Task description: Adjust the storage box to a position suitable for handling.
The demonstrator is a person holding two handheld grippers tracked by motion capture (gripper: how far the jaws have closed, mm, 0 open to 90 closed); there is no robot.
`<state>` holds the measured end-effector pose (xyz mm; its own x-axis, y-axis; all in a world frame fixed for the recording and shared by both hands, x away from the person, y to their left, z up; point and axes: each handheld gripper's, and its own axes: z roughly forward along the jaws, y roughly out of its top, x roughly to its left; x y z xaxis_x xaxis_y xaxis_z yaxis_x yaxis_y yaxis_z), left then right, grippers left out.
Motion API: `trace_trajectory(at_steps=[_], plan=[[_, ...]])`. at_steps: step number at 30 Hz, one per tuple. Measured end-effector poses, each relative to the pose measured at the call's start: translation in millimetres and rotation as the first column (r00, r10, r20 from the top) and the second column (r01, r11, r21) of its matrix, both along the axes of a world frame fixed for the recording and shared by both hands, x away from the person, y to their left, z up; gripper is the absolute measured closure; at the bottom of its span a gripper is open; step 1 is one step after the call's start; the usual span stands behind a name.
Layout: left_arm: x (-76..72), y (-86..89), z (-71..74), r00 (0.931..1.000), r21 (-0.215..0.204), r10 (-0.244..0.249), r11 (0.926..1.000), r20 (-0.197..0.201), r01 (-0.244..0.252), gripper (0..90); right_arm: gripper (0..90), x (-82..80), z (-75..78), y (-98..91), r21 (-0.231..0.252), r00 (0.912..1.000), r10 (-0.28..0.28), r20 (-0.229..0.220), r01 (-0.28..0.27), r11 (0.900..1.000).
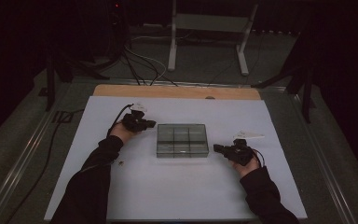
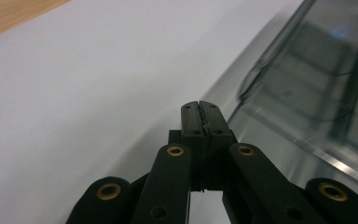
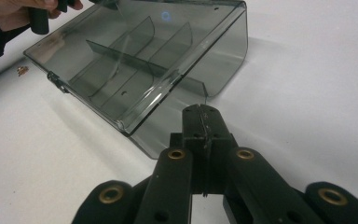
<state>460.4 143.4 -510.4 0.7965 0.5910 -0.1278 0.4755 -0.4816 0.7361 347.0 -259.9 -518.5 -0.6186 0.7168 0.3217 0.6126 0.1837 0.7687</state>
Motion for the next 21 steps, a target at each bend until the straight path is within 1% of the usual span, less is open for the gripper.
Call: trace_trajectory(at_steps=[2,3,5,8,12,14,17,18,20,21], plan=[[-0.4,-3.3,0.1,0.9996,-0.004,-0.027,0.9996,0.01,0.027,90.0,90.0,0.5,-1.5,0.4,0.001,1.0,-0.002,-0.009,0.002,1.0],[-0.6,-4.6,0.5,0.9995,-0.005,-0.032,0.9995,0.006,0.032,90.0,90.0,0.6,-2.2,1.7,0.005,0.9999,0.002,-0.017,-0.002,1.0],[-0.1,-4.7,0.7,0.9995,-0.012,-0.031,0.9995,0.003,0.031,90.0,90.0,0.2,-2.4,2.5,0.007,0.9998,0.001,-0.02,-0.001,1.0],[0.7,-5.1,-0.6,0.9991,-0.002,-0.042,0.9991,0.01,0.042,90.0,90.0,0.2,-3.4,5.3,0.01,0.9996,0.007,-0.028,-0.007,0.9999],[2.2,-7.6,-0.6,0.999,-0.007,-0.04,0.9992,0.017,0.04,90.0,90.0,1.0,-4.8,7.7,0.032,0.999,0.008,-0.045,-0.007,0.9995],[3.1,-8.5,-0.2,0.9987,0.0,-0.046,0.9989,0.023,0.046,90.0,90.0,1.3,-5.2,8.6,0.04,0.9983,0.008,-0.059,-0.006,0.9992],[2.9,-8.2,-0.2,0.9988,-0.005,-0.045,0.9989,0.019,0.046,90.0,90.0,2.3,-5.7,8.7,0.066,0.9958,0.004,-0.092,0.002,0.9978],[2.9,-8.3,-0.1,0.9986,-0.002,-0.048,0.9989,0.024,0.048,90.0,90.0,2.9,-5.9,8.8,0.069,0.9948,0.002,-0.102,0.005,0.9976],[2.9,-8.7,0.2,0.9984,0.003,-0.05,0.9988,0.027,0.05,90.0,90.0,4.2,-5.8,9.7,0.093,0.992,0.0,-0.126,0.012,0.9956],[3.0,-8.7,0.3,0.9984,0.002,-0.05,0.9987,0.026,0.05,90.0,90.0,4.2,-5.5,10.4,0.097,0.9921,0.0,-0.125,0.012,0.9952]])
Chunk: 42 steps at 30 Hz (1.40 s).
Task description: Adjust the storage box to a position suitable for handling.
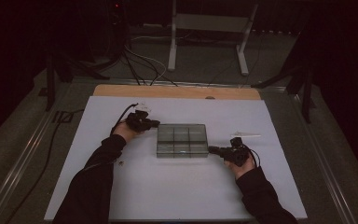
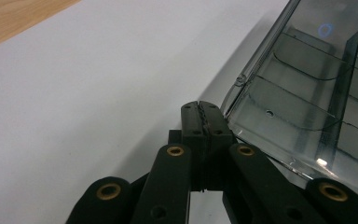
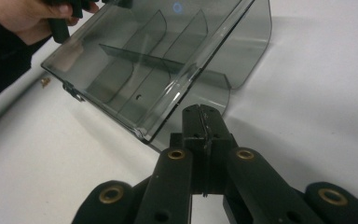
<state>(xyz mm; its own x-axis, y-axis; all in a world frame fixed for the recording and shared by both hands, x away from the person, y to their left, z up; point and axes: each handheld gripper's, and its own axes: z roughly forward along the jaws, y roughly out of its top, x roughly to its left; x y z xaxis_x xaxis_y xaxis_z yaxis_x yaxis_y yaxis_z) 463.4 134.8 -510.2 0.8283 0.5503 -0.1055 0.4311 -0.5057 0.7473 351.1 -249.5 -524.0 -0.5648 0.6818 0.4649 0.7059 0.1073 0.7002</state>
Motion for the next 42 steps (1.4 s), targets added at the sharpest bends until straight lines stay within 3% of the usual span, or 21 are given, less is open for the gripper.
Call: trace_trajectory(at_steps=[5,8,23,29,33,42], plan=[[0.6,0.3,0.4,1.0,-0.002,-0.006,1.0,-0.003,0.006,90.0,90.0,0.0,1.7,2.5,0.007,1.0,0.003,-0.005,-0.003,1.0],[1.3,0.7,0.2,0.9999,-0.006,-0.011,0.9999,-0.005,0.011,90.0,90.0,1.0,0.9,0.7,0.037,0.9997,0.004,-0.023,-0.003,0.9993],[-1.4,2.8,5.6,0.9994,-0.029,-0.033,0.999,0.004,0.033,90.0,90.0,-0.8,1.9,1.2,0.017,0.9994,0.013,-0.031,-0.012,0.9998],[-0.5,2.2,1.0,0.9989,-0.016,-0.033,0.9993,-0.035,0.032,90.0,90.0,-1.1,1.4,1.4,0.014,0.9993,0.011,-0.037,-0.01,0.9999],[-6.9,-1.8,0.1,0.9951,-0.007,-0.09,0.9959,-0.04,0.09,90.0,90.0,-2.8,1.2,0.5,0.009,0.9989,0.014,-0.044,-0.014,0.9999],[-30.2,-8.0,3.0,0.9867,0.012,-0.152,0.9881,-0.057,0.153,90.0,90.0,-19.1,1.9,-4.9,0.006,0.9976,0.017,-0.068,-0.017,0.9998]])
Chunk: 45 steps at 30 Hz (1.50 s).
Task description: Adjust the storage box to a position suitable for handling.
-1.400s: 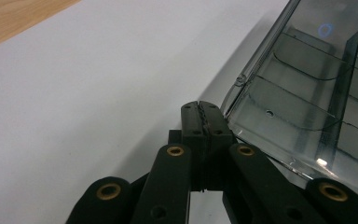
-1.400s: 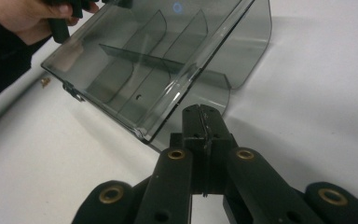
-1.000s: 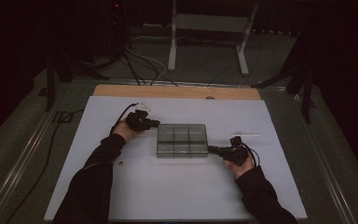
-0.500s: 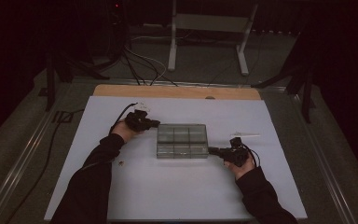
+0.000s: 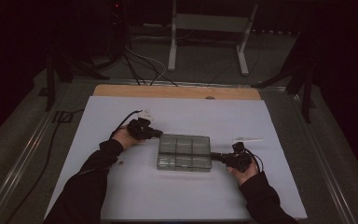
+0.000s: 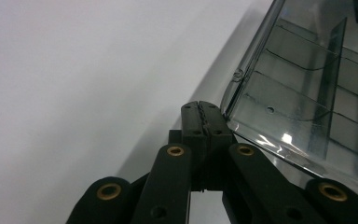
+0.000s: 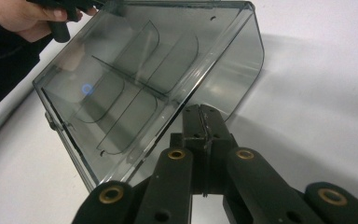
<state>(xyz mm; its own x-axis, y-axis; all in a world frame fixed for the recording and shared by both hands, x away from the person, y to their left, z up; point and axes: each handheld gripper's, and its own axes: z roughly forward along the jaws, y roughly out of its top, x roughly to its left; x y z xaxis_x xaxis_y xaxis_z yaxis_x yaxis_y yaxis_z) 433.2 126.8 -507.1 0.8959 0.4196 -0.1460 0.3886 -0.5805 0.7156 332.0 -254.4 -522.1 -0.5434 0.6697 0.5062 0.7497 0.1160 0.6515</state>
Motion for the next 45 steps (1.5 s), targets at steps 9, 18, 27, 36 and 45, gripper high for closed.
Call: trace_trajectory(at_steps=[9,18,27,36,45], plan=[[-27.8,2.3,1.2,0.999,0.004,-0.043,0.9991,-0.012,0.043,90.0,90.0,-22.2,1.5,-3.7,0.006,0.9995,0.027,-0.018,-0.026,0.9996],[-50.9,-1.8,2.2,0.9973,0.011,-0.071,0.9974,-0.015,0.072,90.0,90.0,-49.7,5.1,-6.6,0.011,0.9984,0.046,-0.033,-0.045,0.9989],[-70.1,-4.1,2.3,0.9938,0.004,-0.107,0.9942,-0.028,0.107,90.0,90.0,-75.7,6.7,-9.3,0.015,0.9969,0.063,-0.048,-0.062,0.9979],[-82.0,-6.0,4.2,0.9897,0.02,-0.132,0.9909,-0.056,0.133,90.0,90.0,-89.1,6.7,-12.2,0.022,0.9957,0.072,-0.058,-0.071,0.9973],[-81.6,-5.0,3.0,0.9866,0.01,-0.152,0.9882,-0.06,0.153,90.0,90.0,-89.7,5.9,-13.2,0.031,0.995,0.078,-0.062,-0.077,0.9966]])
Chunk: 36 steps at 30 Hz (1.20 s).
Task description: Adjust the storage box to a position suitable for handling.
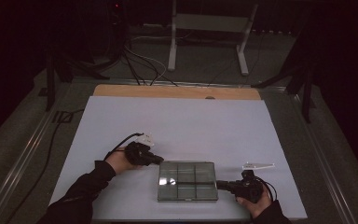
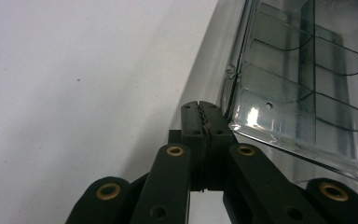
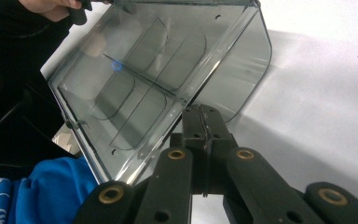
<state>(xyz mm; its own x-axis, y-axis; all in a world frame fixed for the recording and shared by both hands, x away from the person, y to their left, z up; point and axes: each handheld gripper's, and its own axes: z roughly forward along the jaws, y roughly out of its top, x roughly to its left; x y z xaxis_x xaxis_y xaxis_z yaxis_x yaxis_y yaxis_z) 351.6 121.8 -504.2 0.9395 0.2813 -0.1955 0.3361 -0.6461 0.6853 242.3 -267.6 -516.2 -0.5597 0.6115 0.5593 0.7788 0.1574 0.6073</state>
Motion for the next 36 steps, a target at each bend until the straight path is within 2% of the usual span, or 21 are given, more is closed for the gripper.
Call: trace_trajectory(at_steps=[3,5,9,10,11,13,15,20,22,24,27,28,30,33,35,36], plan=[[3.1,3.9,0.8,0.9999,-0.025,0.016,0.9995,-0.004,-0.016,85.9,90.0,0.9,-0.1,0.1,-0.022,0.9996,0.001,0.027,0.0,0.9997],[4.7,7.4,4.2,0.9994,-0.041,0.034,0.9986,0.004,-0.034,84.6,90.0,1.9,-0.2,-1.1,-0.043,0.9985,0.005,0.055,-0.003,0.9991],[5.3,14.9,13.1,0.9984,-0.067,0.05,0.9966,0.027,-0.048,75.9,90.0,5.0,2.4,-6.7,-0.076,0.9921,0.026,0.122,-0.017,0.997],[4.5,16.5,16.0,0.9972,-0.066,0.061,0.9961,0.044,-0.058,70.5,90.0,6.1,3.2,-8.3,-0.078,0.9902,0.034,0.135,-0.023,0.9967],[4.1,18.4,18.7,0.9967,-0.07,0.067,0.9955,0.045,-0.064,66.2,90.0,7.1,3.9,-10.3,-0.082,0.9884,0.043,0.145,-0.031,0.9962],[2.6,22.3,24.0,0.997,-0.095,0.064,0.9936,0.042,-0.06,63.4,90.0,8.0,4.6,-13.7,-0.078,0.9821,0.068,0.175,-0.055,0.9954],[-0.2,25.5,29.2,0.9955,-0.116,0.081,0.9904,0.049,-0.075,52.3,90.0,8.4,6.3,-15.8,-0.091,0.9759,0.091,0.198,-0.074,0.9931],[-10.0,33.7,41.2,0.9936,-0.166,0.102,0.9818,0.049,-0.092,36.3,90.0,8.3,8.4,-20.3,-0.091,0.9639,0.121,0.237,-0.102,0.9906],[-14.7,37.2,44.5,0.9918,-0.182,0.12,0.9772,0.046,-0.11,29.3,90.0,8.4,8.9,-21.8,-0.096,0.951,0.149,0.271,-0.127,0.9873],[-21.0,40.4,47.3,0.9886,-0.19,0.138,0.9739,0.059,-0.125,22.0,90.0,7.9,9.7,-22.4,-0.114,0.9389,0.169,0.3,-0.141,0.9835],[-31.0,44.7,49.6,0.9881,-0.183,0.137,0.9755,0.07,-0.122,13.4,90.0,6.7,12.0,-22.7,-0.114,0.9277,0.191,0.321,-0.162,0.9802],[-34.5,46.5,50.2,0.9899,-0.184,0.122,0.9771,0.072,-0.107,10.8,90.0,6.5,12.7,-22.6,-0.115,0.925,0.199,0.324,-0.17,0.9787],[-42.6,49.6,51.9,0.99,-0.184,0.118,0.9777,0.078,-0.102,5.0,90.0,5.8,14.0,-21.9,-0.119,0.9168,0.232,0.325,-0.203,0.9719],[-55.1,54.4,53.2,0.9918,-0.197,0.103,0.9766,0.075,-0.086,3.1,90.0,4.5,16.7,-19.5,-0.168,0.8891,0.295,0.349,-0.251,0.9534],[-63.7,56.9,52.4,0.9899,-0.189,0.105,0.9783,0.095,-0.086,2.3,90.0,3.0,18.8,-18.5,-0.2,0.8653,0.333,0.375,-0.275,0.9404],[-68.0,58.1,51.8,0.9899,-0.187,0.103,0.9788,0.097,-0.083,2.3,90.0,2.5,19.8,-18.7,-0.206,0.8607,0.343,0.376,-0.283,0.9368]])
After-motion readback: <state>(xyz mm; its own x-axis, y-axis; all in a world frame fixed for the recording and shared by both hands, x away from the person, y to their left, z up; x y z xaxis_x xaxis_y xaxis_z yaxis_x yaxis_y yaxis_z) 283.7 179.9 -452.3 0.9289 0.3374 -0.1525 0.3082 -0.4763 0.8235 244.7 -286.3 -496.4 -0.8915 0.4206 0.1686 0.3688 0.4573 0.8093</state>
